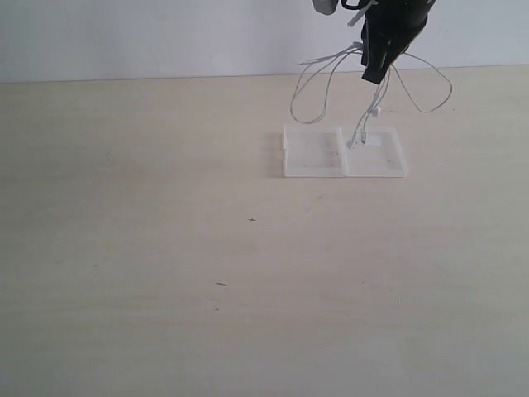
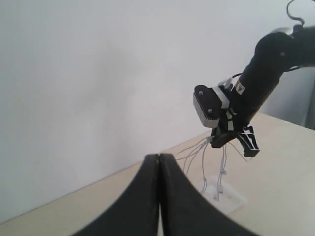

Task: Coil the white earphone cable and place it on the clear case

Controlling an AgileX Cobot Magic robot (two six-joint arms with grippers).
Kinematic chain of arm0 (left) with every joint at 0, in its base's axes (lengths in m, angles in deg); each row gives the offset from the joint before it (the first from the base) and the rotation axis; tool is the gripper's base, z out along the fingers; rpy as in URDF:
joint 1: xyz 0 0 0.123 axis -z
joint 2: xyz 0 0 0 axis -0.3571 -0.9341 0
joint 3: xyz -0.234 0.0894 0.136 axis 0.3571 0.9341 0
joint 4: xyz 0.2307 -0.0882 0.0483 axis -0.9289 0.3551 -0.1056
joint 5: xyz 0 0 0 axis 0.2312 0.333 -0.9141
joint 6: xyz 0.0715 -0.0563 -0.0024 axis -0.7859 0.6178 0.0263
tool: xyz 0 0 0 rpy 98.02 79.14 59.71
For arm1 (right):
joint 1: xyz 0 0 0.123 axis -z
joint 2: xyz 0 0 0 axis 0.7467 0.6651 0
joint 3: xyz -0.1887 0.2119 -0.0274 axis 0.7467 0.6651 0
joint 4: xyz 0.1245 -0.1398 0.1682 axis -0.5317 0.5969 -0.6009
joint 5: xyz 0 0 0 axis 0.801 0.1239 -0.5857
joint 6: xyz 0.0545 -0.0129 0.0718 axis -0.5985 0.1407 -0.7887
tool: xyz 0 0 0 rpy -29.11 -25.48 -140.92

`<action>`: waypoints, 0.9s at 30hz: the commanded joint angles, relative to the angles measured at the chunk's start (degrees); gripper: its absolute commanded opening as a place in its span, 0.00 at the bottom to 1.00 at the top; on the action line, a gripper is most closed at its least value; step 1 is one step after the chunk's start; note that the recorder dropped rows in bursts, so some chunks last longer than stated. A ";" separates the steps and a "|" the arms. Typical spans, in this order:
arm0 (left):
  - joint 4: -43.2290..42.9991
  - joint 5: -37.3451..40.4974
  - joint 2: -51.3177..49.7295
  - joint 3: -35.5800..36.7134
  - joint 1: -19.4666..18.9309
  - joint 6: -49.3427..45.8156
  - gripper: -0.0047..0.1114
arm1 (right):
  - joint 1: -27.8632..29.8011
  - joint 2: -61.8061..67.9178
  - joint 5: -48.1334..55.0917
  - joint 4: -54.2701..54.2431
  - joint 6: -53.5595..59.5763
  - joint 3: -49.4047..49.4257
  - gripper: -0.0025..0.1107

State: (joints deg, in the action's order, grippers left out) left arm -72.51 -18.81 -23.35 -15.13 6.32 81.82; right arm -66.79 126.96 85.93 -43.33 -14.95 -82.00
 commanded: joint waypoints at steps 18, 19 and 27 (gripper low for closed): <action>0.22 18.18 -9.65 -12.20 -0.02 -0.16 0.04 | 0.14 -0.83 -0.50 -0.96 -0.99 -0.37 0.02; 0.22 18.56 -9.10 -12.20 -0.02 -0.77 0.04 | 0.14 -0.83 -0.68 -0.96 -0.99 -0.37 0.02; 0.82 24.72 -3.62 -12.42 -0.51 -6.97 0.04 | 0.14 -0.83 -1.25 -0.96 -0.99 -0.37 0.02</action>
State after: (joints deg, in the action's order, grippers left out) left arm -72.62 2.67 -28.79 -27.23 6.32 74.69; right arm -66.79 126.74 85.59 -44.05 -15.53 -82.00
